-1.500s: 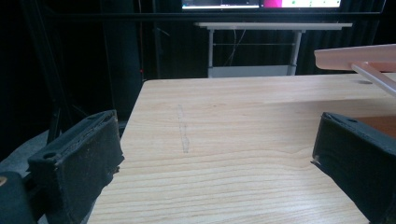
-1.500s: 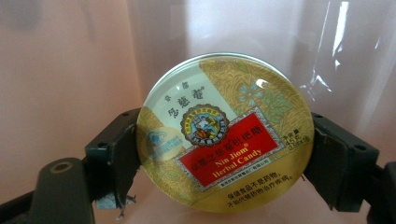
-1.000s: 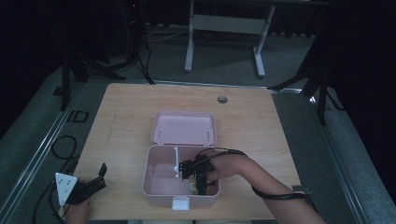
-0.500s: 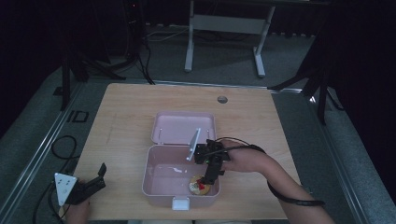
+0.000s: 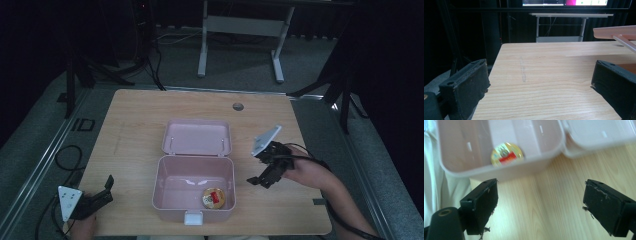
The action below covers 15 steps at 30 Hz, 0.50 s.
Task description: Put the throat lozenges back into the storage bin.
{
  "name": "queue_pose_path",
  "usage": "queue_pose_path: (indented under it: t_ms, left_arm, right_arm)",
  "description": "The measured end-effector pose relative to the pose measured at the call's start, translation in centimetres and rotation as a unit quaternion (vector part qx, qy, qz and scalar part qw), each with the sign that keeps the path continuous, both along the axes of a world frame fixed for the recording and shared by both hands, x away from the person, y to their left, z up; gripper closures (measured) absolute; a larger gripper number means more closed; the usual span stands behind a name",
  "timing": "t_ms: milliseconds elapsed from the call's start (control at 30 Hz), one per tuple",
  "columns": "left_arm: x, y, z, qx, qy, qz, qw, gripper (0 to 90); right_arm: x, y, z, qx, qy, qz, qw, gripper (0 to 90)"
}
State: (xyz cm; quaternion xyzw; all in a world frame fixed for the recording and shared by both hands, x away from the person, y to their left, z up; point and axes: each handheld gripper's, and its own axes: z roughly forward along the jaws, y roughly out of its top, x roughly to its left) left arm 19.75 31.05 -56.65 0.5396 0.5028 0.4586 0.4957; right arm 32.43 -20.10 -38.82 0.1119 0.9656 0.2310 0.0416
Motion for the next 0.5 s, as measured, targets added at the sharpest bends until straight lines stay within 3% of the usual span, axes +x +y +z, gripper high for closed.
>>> queue_pose_path:
  t_ms: [100, 200, 300, 400, 500]
  left_arm:
    - [-0.1, 0.1, 0.0, -0.003, -0.002, 0.001, 1.0000, 1.7]
    - [0.0, 0.0, 0.0, -0.001, -0.001, 0.002, 1.0000, 1.7]
    - [0.0, 0.0, 0.0, -0.001, 0.001, 0.002, 1.0000, 1.7]
    - [0.0, 0.0, 0.0, -0.002, 0.001, 0.002, 1.0000, 1.7]
    - [0.0, 0.0, 0.0, -0.001, 0.001, 0.002, 1.0000, 1.7]
  right_arm:
    - [0.2, -2.7, -0.8, 0.021, -0.005, -0.040, 0.9990, 12.4]
    - [0.3, -5.0, -2.0, 0.046, -0.036, -0.087, 0.9945, 12.4]
    - [0.4, -7.0, -3.4, 0.079, -0.059, -0.128, 0.9870, 12.4]
    - [0.4, -8.4, -4.9, 0.095, -0.065, -0.159, 0.9807, 12.3]
    - [0.4, -9.8, -6.9, 0.112, -0.075, -0.196, 0.9713, 11.9]
